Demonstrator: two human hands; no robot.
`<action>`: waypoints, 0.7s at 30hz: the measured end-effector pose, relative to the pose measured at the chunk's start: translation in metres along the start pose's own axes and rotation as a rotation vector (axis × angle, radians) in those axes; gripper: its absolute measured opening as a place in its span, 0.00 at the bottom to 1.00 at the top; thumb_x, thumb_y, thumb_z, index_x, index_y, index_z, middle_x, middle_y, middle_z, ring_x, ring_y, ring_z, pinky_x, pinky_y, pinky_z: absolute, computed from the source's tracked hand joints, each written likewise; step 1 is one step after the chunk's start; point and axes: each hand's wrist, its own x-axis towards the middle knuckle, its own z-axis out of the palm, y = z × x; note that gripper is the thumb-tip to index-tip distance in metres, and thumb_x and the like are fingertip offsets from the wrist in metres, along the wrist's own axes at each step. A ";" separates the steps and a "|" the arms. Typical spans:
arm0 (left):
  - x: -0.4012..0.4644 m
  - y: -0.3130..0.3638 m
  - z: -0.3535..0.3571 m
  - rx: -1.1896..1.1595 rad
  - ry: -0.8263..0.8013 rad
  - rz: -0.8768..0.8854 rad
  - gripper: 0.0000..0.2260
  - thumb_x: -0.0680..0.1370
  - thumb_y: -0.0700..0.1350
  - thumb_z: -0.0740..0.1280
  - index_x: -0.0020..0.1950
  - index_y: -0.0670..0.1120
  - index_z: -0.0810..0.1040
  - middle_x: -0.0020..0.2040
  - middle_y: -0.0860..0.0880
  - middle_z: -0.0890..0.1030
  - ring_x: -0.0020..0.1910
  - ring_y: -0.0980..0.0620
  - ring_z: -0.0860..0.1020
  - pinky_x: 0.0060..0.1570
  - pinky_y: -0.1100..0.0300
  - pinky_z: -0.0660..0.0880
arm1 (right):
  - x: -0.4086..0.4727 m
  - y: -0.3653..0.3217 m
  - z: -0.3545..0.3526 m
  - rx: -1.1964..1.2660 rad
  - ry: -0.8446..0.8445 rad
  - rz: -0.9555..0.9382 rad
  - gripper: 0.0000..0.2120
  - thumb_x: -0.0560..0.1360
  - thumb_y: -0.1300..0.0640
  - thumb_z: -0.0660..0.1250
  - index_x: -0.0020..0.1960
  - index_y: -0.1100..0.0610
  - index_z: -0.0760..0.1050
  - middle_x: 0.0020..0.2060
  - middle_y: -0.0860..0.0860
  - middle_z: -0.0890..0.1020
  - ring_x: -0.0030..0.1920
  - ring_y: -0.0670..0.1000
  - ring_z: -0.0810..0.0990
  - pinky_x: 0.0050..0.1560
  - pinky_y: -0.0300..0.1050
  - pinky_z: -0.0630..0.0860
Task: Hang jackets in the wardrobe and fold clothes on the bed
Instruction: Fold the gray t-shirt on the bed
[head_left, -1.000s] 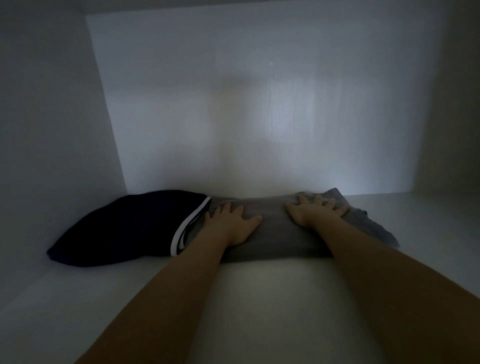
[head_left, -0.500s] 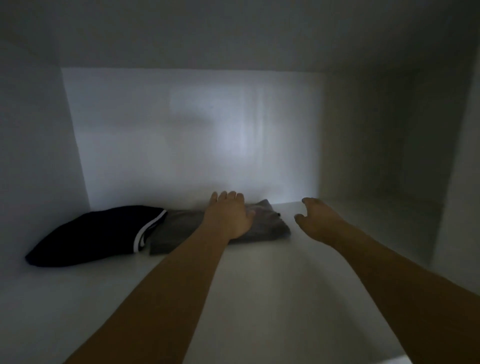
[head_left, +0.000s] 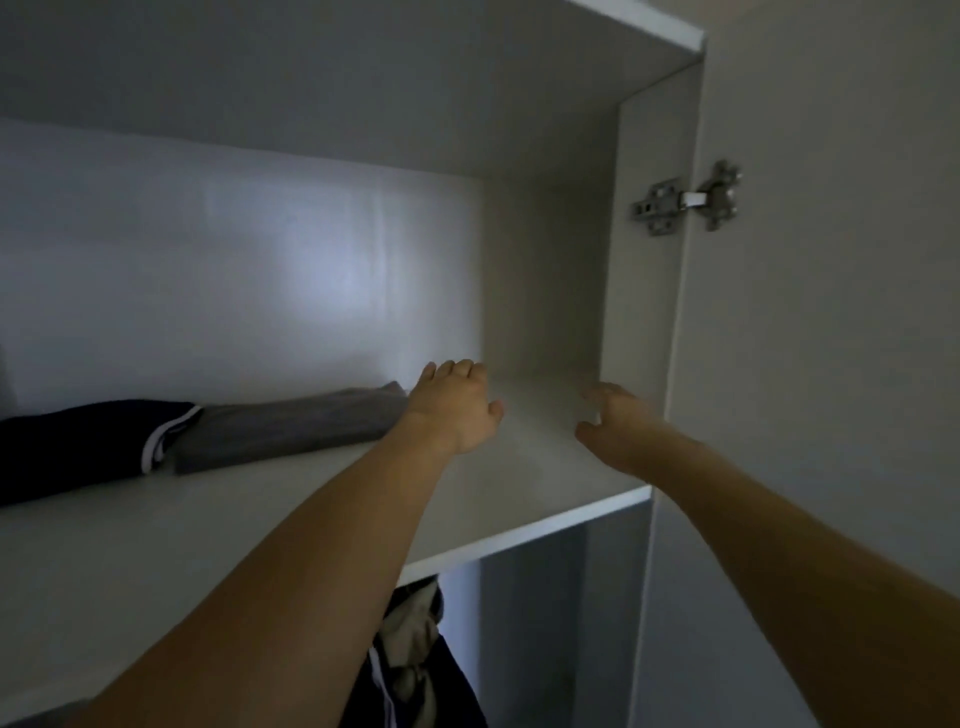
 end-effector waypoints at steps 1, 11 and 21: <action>-0.003 0.008 -0.002 -0.021 0.006 0.026 0.28 0.81 0.56 0.55 0.77 0.42 0.60 0.75 0.43 0.65 0.73 0.44 0.63 0.75 0.48 0.53 | -0.013 0.002 -0.007 -0.024 0.021 0.007 0.29 0.79 0.52 0.62 0.76 0.59 0.60 0.75 0.56 0.62 0.73 0.58 0.64 0.71 0.46 0.61; -0.072 0.128 -0.007 -0.128 -0.004 0.387 0.27 0.80 0.56 0.58 0.75 0.43 0.63 0.74 0.44 0.67 0.71 0.43 0.66 0.74 0.47 0.55 | -0.189 0.043 -0.073 -0.172 0.122 0.259 0.29 0.78 0.53 0.64 0.76 0.57 0.61 0.76 0.54 0.60 0.76 0.54 0.58 0.75 0.47 0.55; -0.230 0.369 -0.115 -0.312 0.067 0.798 0.28 0.81 0.56 0.55 0.78 0.43 0.58 0.77 0.45 0.63 0.75 0.45 0.62 0.75 0.46 0.53 | -0.482 0.109 -0.192 -0.263 0.329 0.628 0.27 0.78 0.55 0.62 0.75 0.57 0.61 0.74 0.51 0.64 0.73 0.51 0.63 0.70 0.42 0.60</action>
